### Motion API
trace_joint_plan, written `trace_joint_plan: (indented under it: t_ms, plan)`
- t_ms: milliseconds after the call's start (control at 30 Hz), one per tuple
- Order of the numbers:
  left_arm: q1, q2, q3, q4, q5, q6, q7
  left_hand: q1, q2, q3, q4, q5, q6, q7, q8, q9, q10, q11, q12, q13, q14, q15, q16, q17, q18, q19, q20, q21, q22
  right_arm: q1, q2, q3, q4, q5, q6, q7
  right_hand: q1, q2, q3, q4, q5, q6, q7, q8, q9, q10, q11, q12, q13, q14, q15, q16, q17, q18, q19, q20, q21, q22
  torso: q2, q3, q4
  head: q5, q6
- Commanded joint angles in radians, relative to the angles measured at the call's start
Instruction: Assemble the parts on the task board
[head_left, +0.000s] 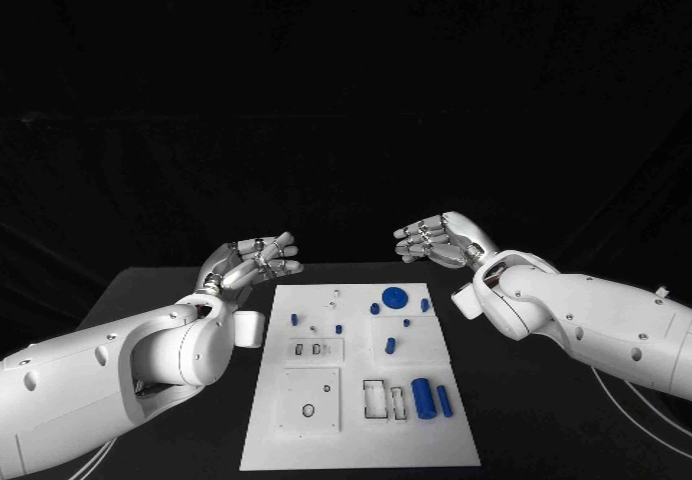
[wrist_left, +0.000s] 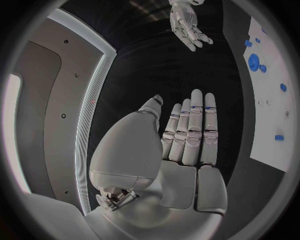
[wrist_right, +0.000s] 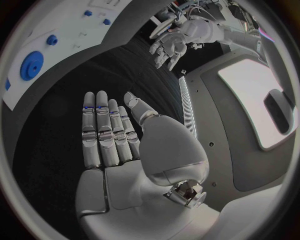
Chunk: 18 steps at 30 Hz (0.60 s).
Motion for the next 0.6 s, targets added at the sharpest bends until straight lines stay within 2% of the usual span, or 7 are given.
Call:
trace_joint_plan:
  t_ms: [33, 167, 267, 367, 433, 467, 600]
  plan:
    - [0.005, -0.021, 0.002, 0.044, -0.011, 0.043, -0.013, 0.008, -0.003, 0.000, -0.005, 0.000, 0.011, 0.001, -0.006, -0.002, 0.011, -0.002, -0.007, 0.001, 0.015, -0.003, 0.005, 0.010, 0.013, 0.013, -0.003, 0.008, -0.002, 0.014, -0.002, 0.004, 0.001, -0.380, 0.069, -0.155, 0.002, -0.049, 0.020, -0.009, -0.017, 0.074, -0.028, -0.006, 0.003, 0.097, -0.040, -0.014, 0.003, 0.214, -0.066, 0.067, 0.046, 0.007, 0.190, -0.077, 0.125, 0.052, 0.043, 0.0004, 0.0207, -0.015, 0.012]
    - [0.007, -0.050, 0.005, 0.108, 0.036, 0.043, -0.016, 0.006, -0.006, -0.001, -0.005, -0.001, 0.013, 0.000, -0.008, -0.002, 0.015, -0.003, -0.010, 0.001, 0.018, -0.004, 0.005, 0.015, 0.012, 0.018, -0.005, 0.008, -0.003, 0.039, 0.000, 0.007, 0.006, -0.583, 0.133, -0.243, -0.006, -0.059, 0.016, -0.005, -0.016, 0.116, -0.061, -0.002, 0.009, 0.150, -0.071, -0.013, 0.005, 0.278, -0.105, 0.197, 0.120, 0.004, 0.306, -0.119, 0.231, 0.104, 0.069, -0.0013, 0.0324, -0.030, 0.027]
    - [0.009, -0.066, 0.008, 0.149, 0.056, 0.043, -0.016, 0.006, -0.009, -0.001, -0.006, -0.001, 0.014, 0.001, -0.011, -0.002, 0.015, -0.002, -0.013, 0.000, 0.011, -0.002, 0.000, 0.017, 0.011, 0.017, -0.004, 0.007, -0.004, 0.049, 0.002, 0.008, 0.012, -0.689, 0.159, -0.284, -0.020, -0.063, 0.025, -0.003, -0.018, 0.125, -0.064, -0.010, 0.009, 0.163, -0.085, -0.019, 0.004, 0.284, -0.108, 0.324, 0.187, 0.004, 0.334, -0.131, 0.281, 0.133, 0.085, -0.0029, 0.0381, -0.036, 0.030]
    - [0.011, -0.076, 0.010, 0.178, 0.065, 0.043, -0.015, 0.008, -0.010, 0.000, -0.008, 0.000, 0.014, 0.001, -0.014, -0.002, 0.014, -0.001, -0.016, 0.000, 0.007, -0.002, -0.003, 0.019, 0.011, 0.017, -0.004, 0.006, -0.005, 0.056, 0.006, 0.009, 0.016, -0.777, 0.176, -0.314, -0.038, -0.074, 0.040, -0.002, -0.024, 0.124, -0.068, -0.020, 0.008, 0.157, -0.084, -0.020, 0.003, 0.280, -0.111, 0.475, 0.269, 0.003, 0.356, -0.137, 0.348, 0.173, 0.100, -0.0024, 0.0464, -0.044, 0.035]
    - [0.014, -0.081, 0.012, 0.191, 0.069, 0.044, -0.014, 0.009, -0.012, 0.000, -0.009, 0.000, 0.013, 0.002, -0.015, -0.002, 0.013, -0.001, -0.018, 0.000, 0.006, -0.001, -0.004, 0.019, 0.011, 0.017, -0.004, 0.006, -0.005, 0.059, 0.011, 0.010, 0.017, -0.829, 0.189, -0.331, -0.048, -0.079, 0.053, -0.001, -0.027, 0.121, -0.068, -0.021, 0.008, 0.145, -0.086, -0.020, 0.003, 0.278, -0.112, 0.615, 0.386, -0.011, 0.373, -0.135, 0.449, 0.273, 0.110, -0.0023, 0.0513, -0.046, 0.038]
    - [0.016, -0.082, 0.012, 0.196, 0.070, 0.044, -0.014, 0.010, -0.012, 0.000, -0.010, 0.000, 0.013, 0.002, -0.015, -0.002, 0.012, -0.001, -0.019, -0.001, 0.006, -0.001, -0.004, 0.020, 0.011, 0.017, -0.004, 0.006, -0.005, 0.059, 0.013, 0.010, 0.017, -0.851, 0.196, -0.338, -0.054, -0.084, 0.063, 0.000, -0.029, 0.120, -0.068, -0.021, 0.008, 0.139, -0.084, -0.019, 0.004, 0.277, -0.111, 0.727, 0.497, -0.024, 0.383, -0.134, 0.545, 0.380, 0.113, -0.0024, 0.0529, -0.048, 0.037]
    - [0.019, -0.085, 0.013, 0.205, 0.073, 0.046, -0.016, 0.010, -0.013, 0.001, -0.011, 0.000, 0.013, 0.003, -0.017, -0.002, 0.011, 0.000, -0.021, -0.001, 0.004, -0.001, -0.006, 0.021, 0.011, 0.018, -0.004, 0.006, -0.006, 0.061, 0.022, 0.010, 0.019, -0.908, 0.218, -0.356, -0.064, -0.096, 0.080, 0.005, -0.032, 0.115, -0.068, -0.020, 0.008, 0.119, -0.078, -0.020, 0.004, 0.282, -0.106, 0.923, 0.711, -0.050, 0.397, -0.131, 0.739, 0.607, 0.127, -0.0034, 0.0606, -0.056, 0.041]
